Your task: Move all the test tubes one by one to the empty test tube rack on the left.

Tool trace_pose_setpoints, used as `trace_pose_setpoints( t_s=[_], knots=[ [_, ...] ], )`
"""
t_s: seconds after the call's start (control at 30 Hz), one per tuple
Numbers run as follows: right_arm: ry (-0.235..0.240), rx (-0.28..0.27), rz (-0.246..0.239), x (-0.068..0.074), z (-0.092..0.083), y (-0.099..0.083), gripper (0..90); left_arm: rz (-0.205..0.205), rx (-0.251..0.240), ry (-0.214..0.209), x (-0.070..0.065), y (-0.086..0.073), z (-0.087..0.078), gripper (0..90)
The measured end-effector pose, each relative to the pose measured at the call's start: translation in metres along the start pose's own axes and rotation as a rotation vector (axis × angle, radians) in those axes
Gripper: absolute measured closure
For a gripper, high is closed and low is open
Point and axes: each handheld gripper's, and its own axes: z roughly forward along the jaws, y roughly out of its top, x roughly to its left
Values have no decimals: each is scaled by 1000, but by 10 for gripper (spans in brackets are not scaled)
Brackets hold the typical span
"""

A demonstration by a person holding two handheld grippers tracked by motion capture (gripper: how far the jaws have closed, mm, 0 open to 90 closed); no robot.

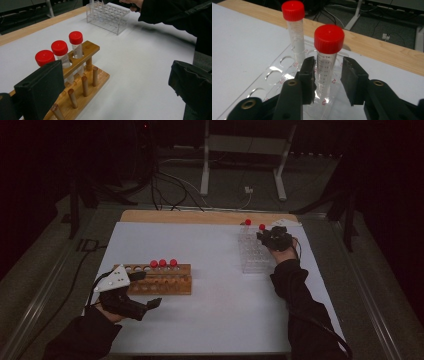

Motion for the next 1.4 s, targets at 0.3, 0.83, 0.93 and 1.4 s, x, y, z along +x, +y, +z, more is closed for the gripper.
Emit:
trace_pose_setpoints(
  t_s=[0.3,0.83,0.93,1.4],
  knots=[
    [13,6,-8,2,1,3,749,0,2,1,0,0,1,10],
    [15,-35,-21,3,-23,21,753,-5,8,-5,1,0,2,10],
    [13,-46,-23,3,-30,26,753,-3,8,-7,1,0,2,10],
    [30,-67,-86,13,-60,42,753,-7,8,-10,1,2,2,10]
  ],
)
